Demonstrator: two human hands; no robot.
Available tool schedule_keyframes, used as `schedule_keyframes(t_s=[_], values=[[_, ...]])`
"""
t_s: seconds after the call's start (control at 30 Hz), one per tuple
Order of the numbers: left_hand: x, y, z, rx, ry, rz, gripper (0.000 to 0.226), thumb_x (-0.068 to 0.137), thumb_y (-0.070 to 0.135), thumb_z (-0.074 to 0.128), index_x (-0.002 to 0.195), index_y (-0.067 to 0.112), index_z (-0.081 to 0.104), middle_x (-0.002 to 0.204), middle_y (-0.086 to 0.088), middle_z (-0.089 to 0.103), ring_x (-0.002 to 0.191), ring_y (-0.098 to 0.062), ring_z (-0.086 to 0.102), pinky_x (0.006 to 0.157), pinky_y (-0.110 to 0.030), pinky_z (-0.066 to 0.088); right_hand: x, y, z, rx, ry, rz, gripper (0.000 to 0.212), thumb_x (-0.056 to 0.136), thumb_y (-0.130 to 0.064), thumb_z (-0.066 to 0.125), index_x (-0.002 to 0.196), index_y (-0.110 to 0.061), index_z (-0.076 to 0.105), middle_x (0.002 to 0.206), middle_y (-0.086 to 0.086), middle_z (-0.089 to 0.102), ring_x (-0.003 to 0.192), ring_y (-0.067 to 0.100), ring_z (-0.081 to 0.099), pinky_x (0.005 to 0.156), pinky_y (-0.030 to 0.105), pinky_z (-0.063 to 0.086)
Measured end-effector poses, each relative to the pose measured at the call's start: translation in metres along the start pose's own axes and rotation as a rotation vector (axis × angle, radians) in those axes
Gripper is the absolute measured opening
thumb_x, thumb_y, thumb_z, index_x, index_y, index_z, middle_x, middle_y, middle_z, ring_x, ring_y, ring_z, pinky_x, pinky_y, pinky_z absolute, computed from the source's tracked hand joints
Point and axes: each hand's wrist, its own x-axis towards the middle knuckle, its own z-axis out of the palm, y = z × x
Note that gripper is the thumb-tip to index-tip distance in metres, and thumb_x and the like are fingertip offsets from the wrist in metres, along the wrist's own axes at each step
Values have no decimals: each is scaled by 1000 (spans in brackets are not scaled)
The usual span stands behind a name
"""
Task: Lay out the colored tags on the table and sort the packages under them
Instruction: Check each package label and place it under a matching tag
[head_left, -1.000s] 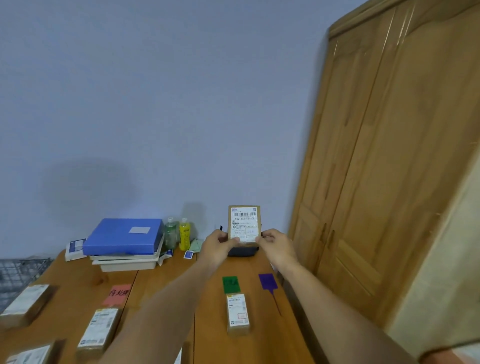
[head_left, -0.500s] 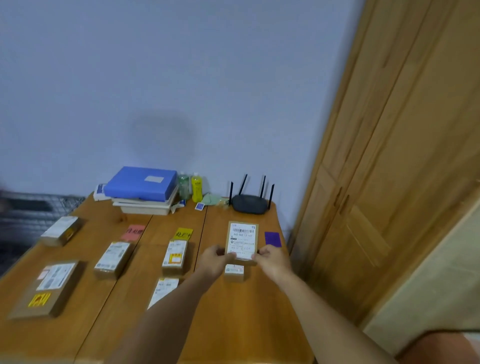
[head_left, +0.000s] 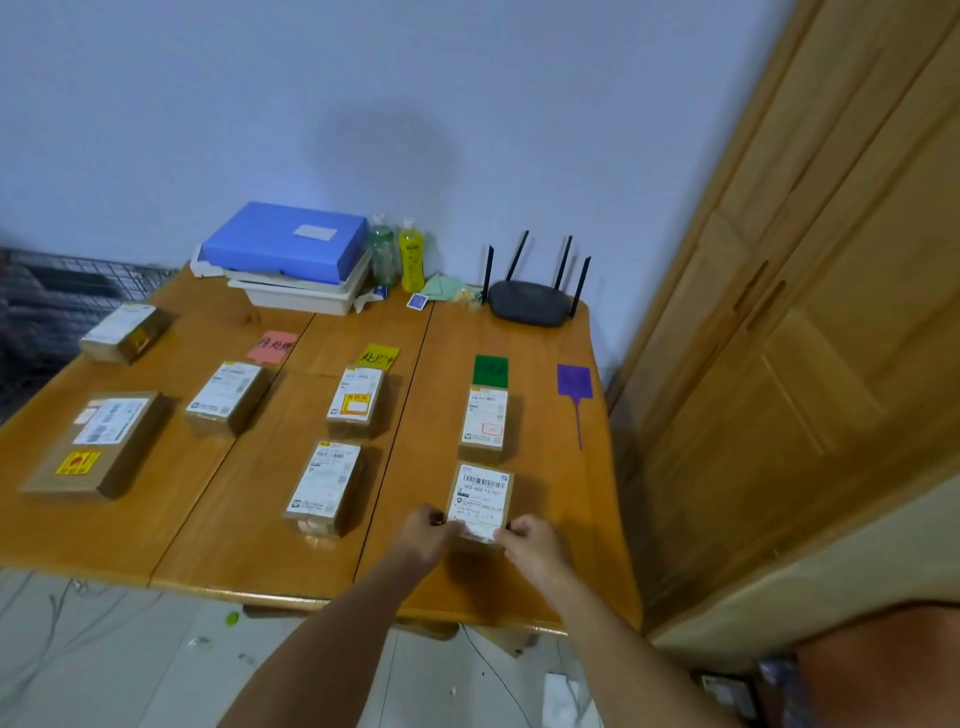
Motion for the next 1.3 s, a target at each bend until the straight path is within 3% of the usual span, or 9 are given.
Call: schedule_keyframes(t_s=[0.1,0.23,0.4,0.57,0.73,0.87,0.97,1.13,1.3], values=[[4,-15,8,-36,-13,-50,30,96,23,66,119,10,54,115,-5,63,104,-19,60,68,-19,48,8,12,13,2,2,15,6,94,-31,66,93,-30,60,101,-8,70,91,11,68,84,33,60],[10,-30,12,-65,-21,-69,33,94,26,69,119,10,55,118,-6,66,106,-20,62,79,-26,52,15,26,26,36,3,26,7,95,-31,64,101,-27,65,102,-8,70,91,11,67,83,31,60],[18,-31,12,-79,-12,-60,35,95,27,67,123,8,56,120,-8,66,107,-21,63,73,-23,50,25,37,31,139,1,52,10,98,-37,57,103,-32,65,108,-7,71,95,12,68,88,36,60],[29,-24,13,-83,-2,-49,31,98,24,63,122,7,56,119,-11,66,108,-24,63,92,-37,54,33,35,33,182,3,71,29,97,-40,57,123,-28,63,119,-5,68,105,16,66,93,38,58],[28,-23,15,-93,-18,-35,35,97,28,65,122,7,53,121,-10,65,106,-21,62,76,-26,50,30,28,28,141,9,77,35,98,-39,57,130,-25,60,127,-3,65,111,16,63,98,37,54],[19,-16,6,-14,-3,-27,57,95,45,63,135,7,47,122,-8,62,106,-19,60,78,-25,51,16,17,17,-71,-19,51,53,101,-42,51,149,-22,43,151,-1,48,137,21,47,111,36,41],[13,11,-14,131,50,63,60,101,46,52,142,4,45,131,-12,60,109,-20,59,71,-20,46,2,-12,-7,-244,-10,-29,56,102,-46,44,154,-26,35,158,-4,38,145,20,35,116,37,32],[-13,90,-49,292,152,249,60,101,51,47,143,8,48,140,-13,57,126,-26,55,97,-33,47,-32,-84,-69,-406,94,-211,57,103,-50,38,155,-27,33,164,-7,28,151,20,25,119,39,25],[-64,185,-92,384,258,395,58,99,51,50,141,11,52,139,-9,59,125,-24,57,100,-36,49,-85,-159,-135,-541,251,-392,58,103,-50,38,155,-24,33,164,-2,27,150,23,27,119,41,27]])
